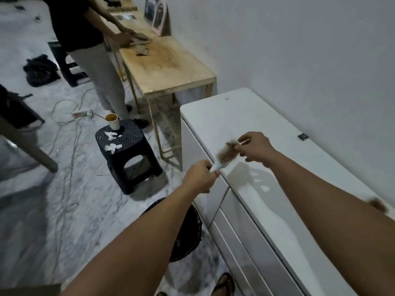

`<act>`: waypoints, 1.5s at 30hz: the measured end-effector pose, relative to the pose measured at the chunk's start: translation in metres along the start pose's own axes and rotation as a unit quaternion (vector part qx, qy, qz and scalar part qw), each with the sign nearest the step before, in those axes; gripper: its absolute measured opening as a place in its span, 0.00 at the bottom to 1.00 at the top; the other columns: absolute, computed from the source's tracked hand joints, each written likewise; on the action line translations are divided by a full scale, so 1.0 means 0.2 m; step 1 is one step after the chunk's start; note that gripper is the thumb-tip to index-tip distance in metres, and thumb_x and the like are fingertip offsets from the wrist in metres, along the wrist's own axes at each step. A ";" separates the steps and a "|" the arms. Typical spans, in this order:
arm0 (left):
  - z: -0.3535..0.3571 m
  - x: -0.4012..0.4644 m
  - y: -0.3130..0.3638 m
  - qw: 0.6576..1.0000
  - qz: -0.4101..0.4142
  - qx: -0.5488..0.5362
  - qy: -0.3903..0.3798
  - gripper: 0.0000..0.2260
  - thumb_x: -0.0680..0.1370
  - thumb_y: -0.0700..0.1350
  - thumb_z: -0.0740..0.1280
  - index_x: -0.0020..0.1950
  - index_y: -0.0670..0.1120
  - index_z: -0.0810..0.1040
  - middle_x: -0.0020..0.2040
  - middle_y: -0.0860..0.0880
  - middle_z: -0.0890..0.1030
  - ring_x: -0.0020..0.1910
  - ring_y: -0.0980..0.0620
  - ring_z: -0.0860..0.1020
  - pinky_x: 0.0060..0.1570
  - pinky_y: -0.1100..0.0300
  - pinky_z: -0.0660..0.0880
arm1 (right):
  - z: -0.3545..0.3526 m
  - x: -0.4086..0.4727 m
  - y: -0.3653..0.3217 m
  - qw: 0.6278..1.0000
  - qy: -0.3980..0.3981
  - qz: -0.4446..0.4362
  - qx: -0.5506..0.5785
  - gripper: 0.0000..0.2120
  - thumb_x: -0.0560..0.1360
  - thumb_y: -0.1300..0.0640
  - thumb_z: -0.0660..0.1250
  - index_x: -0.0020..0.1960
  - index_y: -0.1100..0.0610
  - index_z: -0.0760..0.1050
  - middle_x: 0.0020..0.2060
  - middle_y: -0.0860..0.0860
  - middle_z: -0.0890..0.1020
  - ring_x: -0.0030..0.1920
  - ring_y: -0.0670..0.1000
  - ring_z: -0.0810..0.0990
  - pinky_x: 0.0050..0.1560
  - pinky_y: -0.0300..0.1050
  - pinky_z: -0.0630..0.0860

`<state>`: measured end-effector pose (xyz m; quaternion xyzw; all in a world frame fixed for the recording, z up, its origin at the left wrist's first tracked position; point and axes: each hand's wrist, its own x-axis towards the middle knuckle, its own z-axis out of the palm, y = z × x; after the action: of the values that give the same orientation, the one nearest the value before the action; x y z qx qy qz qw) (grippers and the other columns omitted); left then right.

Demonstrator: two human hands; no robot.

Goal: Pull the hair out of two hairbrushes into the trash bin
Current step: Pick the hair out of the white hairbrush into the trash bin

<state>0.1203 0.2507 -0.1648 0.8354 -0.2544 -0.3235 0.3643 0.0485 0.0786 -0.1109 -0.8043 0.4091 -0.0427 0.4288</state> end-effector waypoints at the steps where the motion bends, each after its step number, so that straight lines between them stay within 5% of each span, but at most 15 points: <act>1: -0.05 -0.02 -0.06 1.000 -0.010 -0.025 -0.014 0.09 0.79 0.47 0.66 0.51 0.41 0.73 0.44 0.37 0.82 0.28 0.43 0.79 0.36 0.46 0.81 | 0.06 -0.01 -0.04 1.000 -0.009 -0.002 -0.001 0.17 0.72 0.57 0.71 0.59 0.60 0.76 0.50 0.58 0.82 0.43 0.54 0.84 0.37 0.45 0.81; 3: -0.11 -0.05 -0.17 0.997 -0.027 -0.067 -0.042 0.08 0.80 0.42 0.65 0.56 0.41 0.72 0.46 0.37 0.82 0.26 0.45 0.80 0.33 0.49 0.80 | 0.17 -0.03 -0.09 1.000 -0.022 -0.003 0.002 0.18 0.72 0.56 0.71 0.60 0.59 0.74 0.48 0.57 0.83 0.43 0.54 0.84 0.36 0.45 0.81; 8: -0.24 -0.14 -0.45 0.986 -0.075 -0.133 -0.070 0.23 0.77 0.34 0.68 0.71 0.43 0.71 0.56 0.39 0.82 0.35 0.48 0.83 0.28 0.59 0.79 | 0.46 -0.03 -0.17 0.996 -0.093 -0.010 -0.015 0.17 0.72 0.55 0.72 0.59 0.58 0.77 0.48 0.59 0.83 0.40 0.53 0.84 0.35 0.45 0.82; 11: -0.26 -0.18 -0.58 0.975 -0.115 -0.182 -0.054 0.17 0.74 0.32 0.70 0.61 0.43 0.76 0.48 0.43 0.83 0.37 0.48 0.81 0.35 0.56 0.77 | 0.63 0.00 -0.16 0.987 -0.158 -0.010 -0.021 0.12 0.73 0.58 0.72 0.55 0.61 0.79 0.47 0.61 0.83 0.38 0.53 0.84 0.37 0.48 0.83; 14: -0.23 -0.17 -0.71 0.954 -0.155 -0.254 -0.020 0.08 0.74 0.43 0.74 0.50 0.45 0.78 0.43 0.43 0.83 0.30 0.49 0.79 0.35 0.55 0.73 | 0.81 0.04 -0.12 0.981 -0.193 -0.013 -0.023 0.08 0.74 0.61 0.71 0.52 0.63 0.79 0.45 0.62 0.82 0.39 0.54 0.83 0.39 0.50 0.84; 18: -0.10 -0.08 -0.92 0.927 -0.226 -0.291 0.067 0.20 0.74 0.60 0.71 0.51 0.43 0.81 0.41 0.45 0.84 0.29 0.48 0.79 0.33 0.58 0.73 | 1.07 0.12 0.02 0.978 -0.207 -0.011 -0.011 0.04 0.74 0.65 0.69 0.48 0.62 0.80 0.42 0.62 0.81 0.38 0.59 0.83 0.38 0.52 0.84; 23: 0.10 0.03 -1.21 0.909 -0.262 -0.275 0.172 0.25 0.73 0.61 0.71 0.46 0.37 0.81 0.33 0.45 0.83 0.26 0.48 0.79 0.27 0.58 0.72 | 1.43 0.24 0.30 0.974 -0.223 0.013 0.031 0.11 0.77 0.67 0.60 0.43 0.57 0.79 0.44 0.58 0.78 0.36 0.55 0.78 0.31 0.46 0.78; 28: 0.32 0.14 -1.60 0.903 -0.267 -0.254 0.222 0.21 0.72 0.59 0.73 0.37 0.41 0.76 0.37 0.37 0.85 0.19 0.53 0.76 0.18 0.63 0.68 | 1.77 0.32 0.61 0.978 -0.206 -0.006 0.033 0.07 0.77 0.64 0.64 0.51 0.58 0.79 0.46 0.55 0.83 0.40 0.54 0.84 0.38 0.51 0.84; 35: 0.67 0.22 -2.12 0.891 -0.312 -0.221 0.246 0.23 0.69 0.63 0.72 0.38 0.42 0.78 0.36 0.39 0.85 0.26 0.46 0.81 0.23 0.57 0.75 | 2.21 0.36 1.12 0.971 -0.234 -0.025 0.033 0.06 0.76 0.62 0.67 0.49 0.54 0.79 0.38 0.51 0.82 0.41 0.55 0.85 0.40 0.52 0.84; 40: 0.89 0.26 -2.33 0.878 -0.348 -0.200 0.262 0.29 0.58 0.74 0.70 0.29 0.47 0.72 0.32 0.42 0.83 0.33 0.44 0.83 0.39 0.45 0.82 | 2.42 0.36 1.43 0.969 -0.239 -0.019 0.053 0.10 0.77 0.65 0.63 0.49 0.53 0.79 0.44 0.53 0.83 0.40 0.50 0.84 0.38 0.46 0.82; 45: 1.04 0.24 -2.44 0.888 -0.348 -0.108 0.279 0.29 0.64 0.72 0.69 0.26 0.49 0.62 0.24 0.51 0.65 0.37 0.38 0.79 0.26 0.56 0.59 | 2.50 0.36 1.59 0.970 -0.232 -0.069 0.023 0.14 0.77 0.67 0.61 0.54 0.53 0.80 0.45 0.51 0.83 0.42 0.49 0.83 0.45 0.45 0.81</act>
<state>0.0928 0.4222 -0.6688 0.8819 0.2016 -0.2083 0.3718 0.1084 0.2615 -0.6749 -0.8084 0.2413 0.1063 0.5263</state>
